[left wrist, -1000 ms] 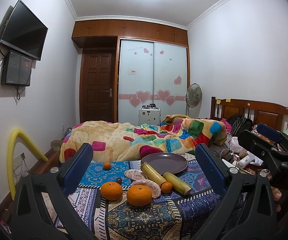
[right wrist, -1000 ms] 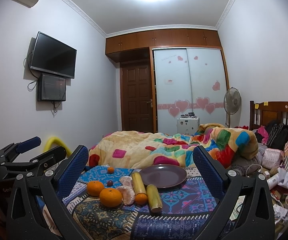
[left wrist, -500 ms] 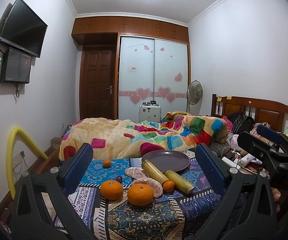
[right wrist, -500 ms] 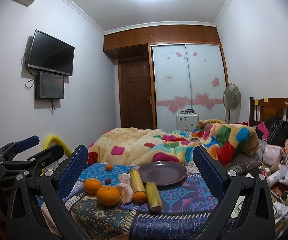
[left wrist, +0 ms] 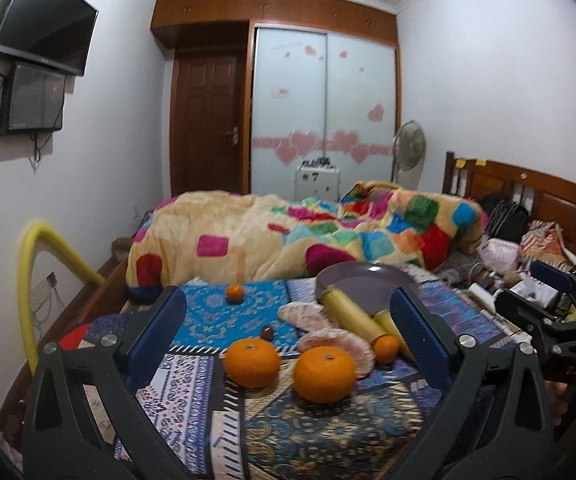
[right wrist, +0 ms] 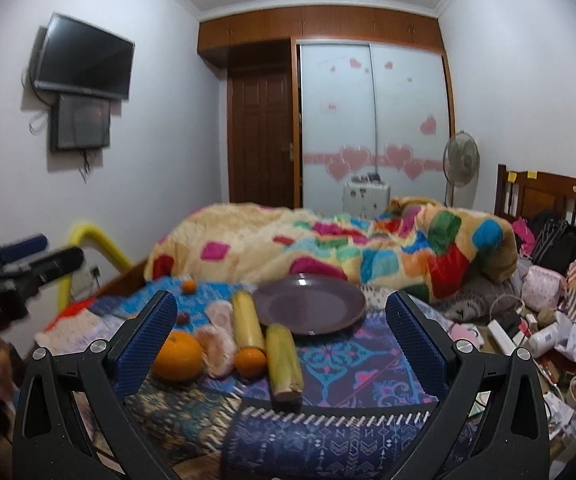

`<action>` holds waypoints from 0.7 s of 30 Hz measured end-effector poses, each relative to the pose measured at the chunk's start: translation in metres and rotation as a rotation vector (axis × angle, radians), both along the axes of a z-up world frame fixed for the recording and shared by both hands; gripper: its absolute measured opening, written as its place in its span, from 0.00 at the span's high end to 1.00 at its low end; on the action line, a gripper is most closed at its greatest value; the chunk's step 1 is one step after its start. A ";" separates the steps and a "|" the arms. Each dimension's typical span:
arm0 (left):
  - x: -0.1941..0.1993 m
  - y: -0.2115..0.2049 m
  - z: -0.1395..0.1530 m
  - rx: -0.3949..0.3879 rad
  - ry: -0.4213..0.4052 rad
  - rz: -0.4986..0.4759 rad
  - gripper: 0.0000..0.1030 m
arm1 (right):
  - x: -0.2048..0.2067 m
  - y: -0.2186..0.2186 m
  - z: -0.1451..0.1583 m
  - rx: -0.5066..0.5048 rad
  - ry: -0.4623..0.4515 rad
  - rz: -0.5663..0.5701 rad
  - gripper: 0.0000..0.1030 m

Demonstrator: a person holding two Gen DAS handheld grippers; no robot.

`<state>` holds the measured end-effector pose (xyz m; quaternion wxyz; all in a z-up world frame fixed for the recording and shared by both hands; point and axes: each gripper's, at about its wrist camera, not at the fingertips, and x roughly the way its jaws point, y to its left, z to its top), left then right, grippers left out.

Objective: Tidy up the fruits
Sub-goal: 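Grasp a large orange with the left gripper while the right gripper grasps a yellow cob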

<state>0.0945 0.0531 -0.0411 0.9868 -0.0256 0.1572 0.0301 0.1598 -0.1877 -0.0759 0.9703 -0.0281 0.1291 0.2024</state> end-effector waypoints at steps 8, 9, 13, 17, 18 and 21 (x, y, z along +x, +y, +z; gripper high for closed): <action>0.041 0.026 -0.029 0.026 0.135 0.015 0.00 | 0.045 0.005 -0.026 -0.052 0.149 0.015 0.00; 0.047 0.028 -0.034 0.026 0.156 0.012 0.00 | 0.051 0.006 -0.030 -0.057 0.174 0.020 0.00; 0.068 0.039 -0.055 0.008 0.236 0.008 0.00 | 0.068 0.013 -0.040 -0.103 0.215 0.035 0.00; 0.081 0.042 -0.070 0.012 0.277 0.005 0.00 | 0.082 0.022 -0.055 -0.163 0.238 0.037 0.00; 0.083 0.042 -0.072 0.014 0.283 0.003 0.00 | 0.086 0.024 -0.058 -0.171 0.248 0.040 0.00; 0.090 0.042 -0.078 0.023 0.304 -0.015 0.06 | 0.095 0.026 -0.064 -0.192 0.266 0.054 0.00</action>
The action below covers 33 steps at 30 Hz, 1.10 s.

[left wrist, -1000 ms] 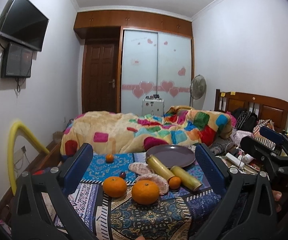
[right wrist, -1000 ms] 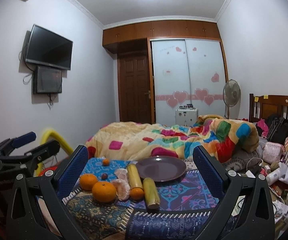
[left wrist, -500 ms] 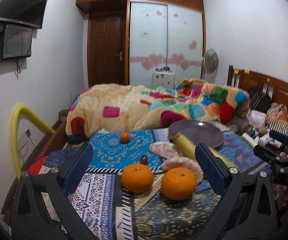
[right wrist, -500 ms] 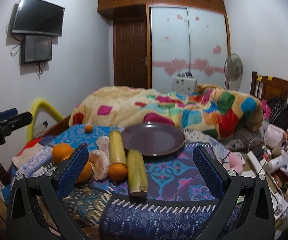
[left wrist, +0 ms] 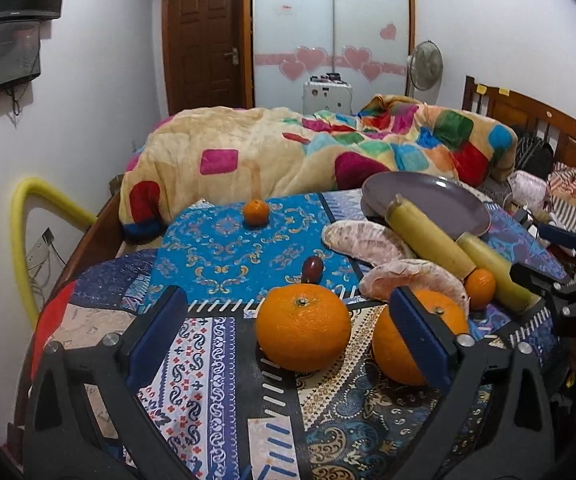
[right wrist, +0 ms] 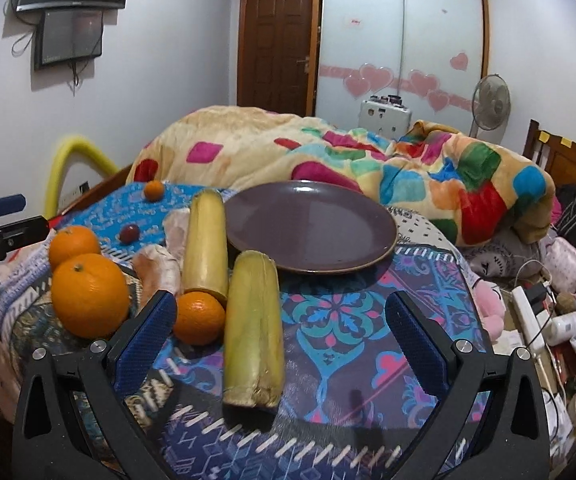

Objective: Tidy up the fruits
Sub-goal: 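Grasp a large orange with the left gripper while the right gripper grasps a yellow cob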

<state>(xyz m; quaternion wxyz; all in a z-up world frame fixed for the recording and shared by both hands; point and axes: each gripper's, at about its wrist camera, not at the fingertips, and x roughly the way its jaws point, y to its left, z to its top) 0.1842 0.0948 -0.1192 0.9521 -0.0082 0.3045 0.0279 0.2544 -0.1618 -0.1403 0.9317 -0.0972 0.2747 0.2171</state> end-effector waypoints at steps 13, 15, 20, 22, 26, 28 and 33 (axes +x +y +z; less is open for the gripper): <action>0.034 0.009 -0.026 -0.054 0.133 -0.044 0.23 | 0.030 0.005 -0.010 -0.040 0.138 0.105 0.37; 0.036 0.010 -0.027 -0.065 0.142 -0.050 0.23 | 0.032 0.006 -0.010 -0.050 0.147 0.118 0.37; 0.041 0.006 -0.035 -0.065 0.181 -0.066 0.27 | 0.038 0.004 -0.009 -0.046 0.205 0.156 0.41; 0.041 0.008 -0.036 -0.084 0.185 -0.079 0.30 | 0.038 0.003 -0.008 -0.048 0.223 0.170 0.43; 0.042 0.008 -0.035 -0.114 0.194 -0.094 0.37 | 0.038 0.004 -0.010 -0.061 0.228 0.176 0.47; 0.041 0.006 -0.034 -0.093 0.199 -0.107 0.38 | 0.039 0.005 -0.010 -0.053 0.241 0.182 0.53; 0.029 0.009 -0.031 -0.085 0.230 -0.120 0.38 | 0.041 0.004 -0.019 -0.079 0.300 0.200 0.67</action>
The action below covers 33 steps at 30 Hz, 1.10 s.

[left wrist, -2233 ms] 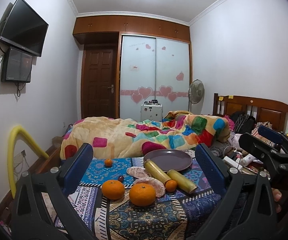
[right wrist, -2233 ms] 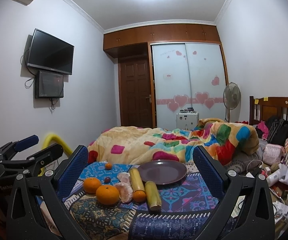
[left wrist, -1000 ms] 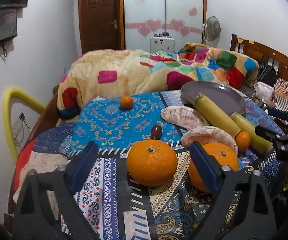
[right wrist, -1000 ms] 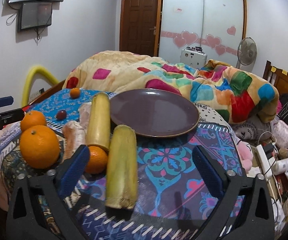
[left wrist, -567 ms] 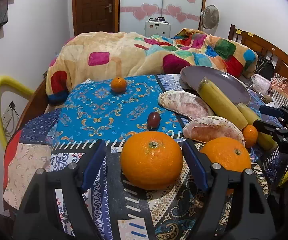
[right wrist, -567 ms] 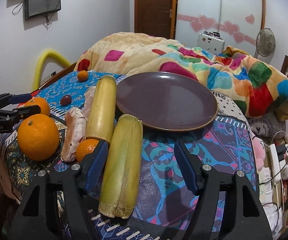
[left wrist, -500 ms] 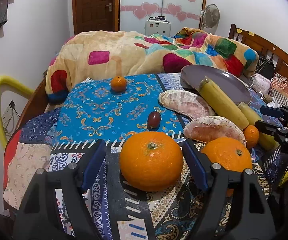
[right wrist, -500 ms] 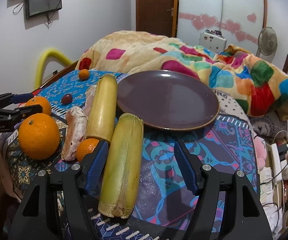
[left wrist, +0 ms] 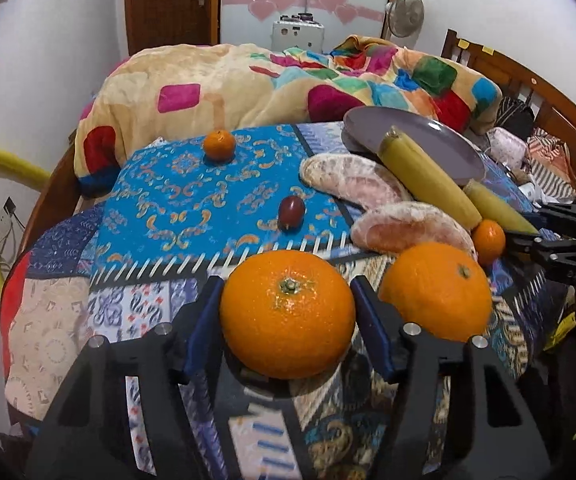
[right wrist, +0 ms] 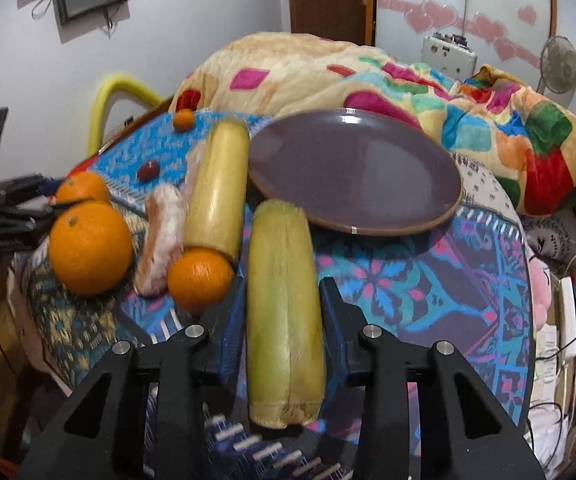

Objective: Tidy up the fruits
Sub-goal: 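Grasp a large orange with the left gripper while the right gripper grasps a yellow cob, then lift the orange with the left gripper while the right gripper carries the cob to the dark plate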

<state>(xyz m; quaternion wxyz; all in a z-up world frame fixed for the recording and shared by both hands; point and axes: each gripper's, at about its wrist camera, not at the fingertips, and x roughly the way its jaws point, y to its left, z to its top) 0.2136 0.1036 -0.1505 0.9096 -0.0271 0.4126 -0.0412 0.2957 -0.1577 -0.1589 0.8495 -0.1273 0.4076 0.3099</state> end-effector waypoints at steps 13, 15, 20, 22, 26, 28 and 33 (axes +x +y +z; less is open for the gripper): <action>0.000 0.002 -0.011 -0.005 0.052 0.010 0.37 | 0.001 -0.008 -0.003 0.032 0.029 -0.019 0.67; 0.003 0.002 -0.014 -0.017 0.055 0.013 0.37 | 0.003 -0.005 -0.004 0.040 0.028 -0.015 0.67; 0.005 0.002 -0.012 -0.013 0.033 0.016 0.38 | 0.004 -0.002 -0.007 0.056 0.004 -0.010 0.67; 0.004 0.000 -0.009 -0.011 0.024 0.024 0.38 | 0.001 -0.004 -0.006 0.058 -0.010 -0.011 0.68; -0.001 -0.005 0.005 0.003 -0.027 0.026 0.38 | -0.006 -0.007 0.001 0.054 -0.060 -0.019 0.68; -0.002 -0.009 0.013 0.012 -0.049 0.018 0.38 | -0.008 -0.010 0.006 0.060 -0.074 -0.026 0.68; -0.004 -0.023 0.035 0.011 -0.104 0.002 0.38 | -0.012 -0.020 0.019 0.074 -0.103 -0.045 0.68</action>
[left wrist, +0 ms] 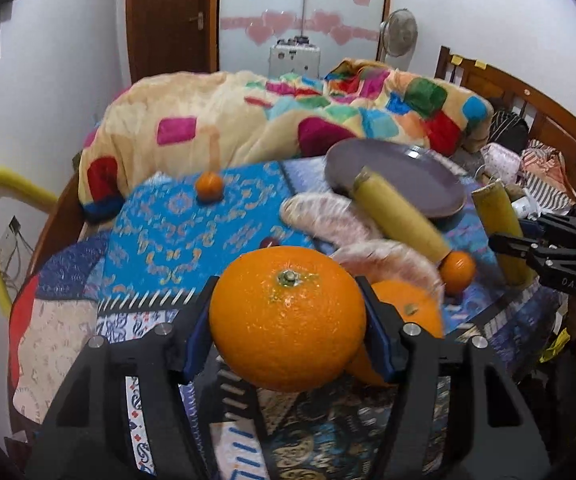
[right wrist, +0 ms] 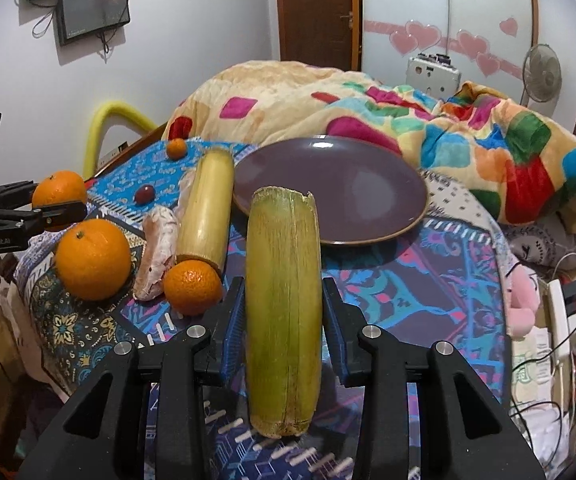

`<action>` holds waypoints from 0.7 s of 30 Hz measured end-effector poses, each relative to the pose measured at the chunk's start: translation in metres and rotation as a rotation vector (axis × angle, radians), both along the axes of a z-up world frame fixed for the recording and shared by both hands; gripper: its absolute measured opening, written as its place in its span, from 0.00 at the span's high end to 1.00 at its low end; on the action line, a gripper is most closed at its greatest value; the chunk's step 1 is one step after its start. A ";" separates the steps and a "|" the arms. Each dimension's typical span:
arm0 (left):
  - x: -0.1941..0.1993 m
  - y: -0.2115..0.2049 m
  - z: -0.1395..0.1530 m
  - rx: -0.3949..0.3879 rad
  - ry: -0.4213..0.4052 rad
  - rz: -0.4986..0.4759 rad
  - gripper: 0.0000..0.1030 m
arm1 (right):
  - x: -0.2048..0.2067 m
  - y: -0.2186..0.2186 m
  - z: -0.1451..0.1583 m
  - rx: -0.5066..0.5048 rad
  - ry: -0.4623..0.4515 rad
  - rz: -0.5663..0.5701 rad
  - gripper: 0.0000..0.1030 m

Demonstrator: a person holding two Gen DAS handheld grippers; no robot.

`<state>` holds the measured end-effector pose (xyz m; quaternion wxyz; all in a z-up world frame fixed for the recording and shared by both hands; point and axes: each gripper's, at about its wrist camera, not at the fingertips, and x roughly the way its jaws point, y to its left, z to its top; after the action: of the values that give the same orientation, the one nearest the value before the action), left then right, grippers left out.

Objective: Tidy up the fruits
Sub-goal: 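Lift the orange with the left gripper while the right gripper carries the cob to the dark plate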

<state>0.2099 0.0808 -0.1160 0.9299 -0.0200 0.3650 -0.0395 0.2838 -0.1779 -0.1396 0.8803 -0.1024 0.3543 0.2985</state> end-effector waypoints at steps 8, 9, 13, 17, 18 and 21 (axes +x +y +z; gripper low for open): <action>0.010 -0.026 0.033 -0.017 -0.083 -0.038 0.38 | -0.005 -0.018 0.028 0.032 -0.064 -0.035 0.68; 0.012 -0.030 0.036 -0.017 -0.093 -0.043 0.38 | -0.005 -0.021 0.032 0.037 -0.074 -0.041 0.68; 0.023 -0.047 0.049 -0.010 -0.124 -0.063 0.38 | -0.003 -0.026 0.044 0.049 -0.108 -0.058 0.68; 0.036 -0.063 0.056 0.033 -0.156 -0.073 0.38 | 0.004 -0.029 0.057 0.055 -0.148 -0.068 0.68; 0.040 -0.066 0.057 0.039 -0.160 -0.074 0.38 | 0.005 -0.029 0.059 0.055 -0.157 -0.070 0.68; 0.055 -0.074 0.059 0.036 -0.160 -0.090 0.38 | 0.012 -0.030 0.064 0.056 -0.177 -0.074 0.68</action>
<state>0.2646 0.0066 -0.0573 0.9536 0.0162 0.2910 -0.0760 0.2962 -0.2074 -0.0754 0.9210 -0.0904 0.2704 0.2656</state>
